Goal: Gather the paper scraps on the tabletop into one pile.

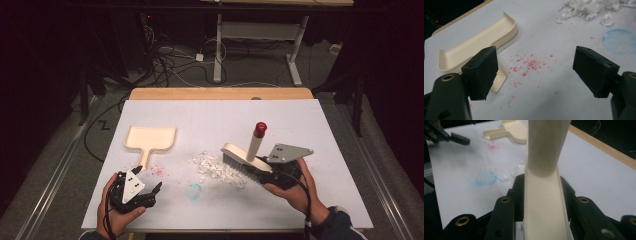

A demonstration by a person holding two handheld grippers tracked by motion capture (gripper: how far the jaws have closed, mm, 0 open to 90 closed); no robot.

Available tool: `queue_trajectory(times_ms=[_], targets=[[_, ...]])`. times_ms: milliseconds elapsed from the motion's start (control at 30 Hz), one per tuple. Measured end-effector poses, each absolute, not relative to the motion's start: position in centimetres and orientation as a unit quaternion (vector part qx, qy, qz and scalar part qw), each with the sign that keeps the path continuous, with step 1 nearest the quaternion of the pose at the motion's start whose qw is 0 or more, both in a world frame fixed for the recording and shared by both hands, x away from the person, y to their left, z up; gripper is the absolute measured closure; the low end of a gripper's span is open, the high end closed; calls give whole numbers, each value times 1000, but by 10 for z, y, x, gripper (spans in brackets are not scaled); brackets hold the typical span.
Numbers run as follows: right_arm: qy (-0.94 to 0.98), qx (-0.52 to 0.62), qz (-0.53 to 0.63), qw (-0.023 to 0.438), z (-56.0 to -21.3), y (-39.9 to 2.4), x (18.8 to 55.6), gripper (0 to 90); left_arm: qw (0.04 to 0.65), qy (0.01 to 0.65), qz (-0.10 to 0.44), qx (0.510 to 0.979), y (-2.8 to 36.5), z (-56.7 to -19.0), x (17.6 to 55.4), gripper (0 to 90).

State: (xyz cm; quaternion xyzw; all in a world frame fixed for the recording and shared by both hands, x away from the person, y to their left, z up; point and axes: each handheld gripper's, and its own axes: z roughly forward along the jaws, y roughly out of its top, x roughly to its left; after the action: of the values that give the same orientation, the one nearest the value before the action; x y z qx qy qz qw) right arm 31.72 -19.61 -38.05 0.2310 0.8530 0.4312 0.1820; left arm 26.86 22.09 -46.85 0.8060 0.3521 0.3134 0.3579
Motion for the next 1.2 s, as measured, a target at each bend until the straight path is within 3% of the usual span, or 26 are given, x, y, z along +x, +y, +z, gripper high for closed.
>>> queue_trajectory(times_ms=[400, 600, 1033, 1200], targets=[[887, 218, 373, 161, -402, -252, 293, 680, 347, 343, 304, 818, 215, -472, 271, 190], [899, 199, 374, 105, -420, -230, 297, 681, 359, 341, 293, 818, 212, -470, 272, 190], [891, 185, 388, 148, -422, -177, 332, 680, 360, 335, 287, 822, 210, -471, 273, 190], [881, 193, 405, 154, -412, -178, 332, 679, 349, 324, 296, 828, 209, -472, 271, 190]])
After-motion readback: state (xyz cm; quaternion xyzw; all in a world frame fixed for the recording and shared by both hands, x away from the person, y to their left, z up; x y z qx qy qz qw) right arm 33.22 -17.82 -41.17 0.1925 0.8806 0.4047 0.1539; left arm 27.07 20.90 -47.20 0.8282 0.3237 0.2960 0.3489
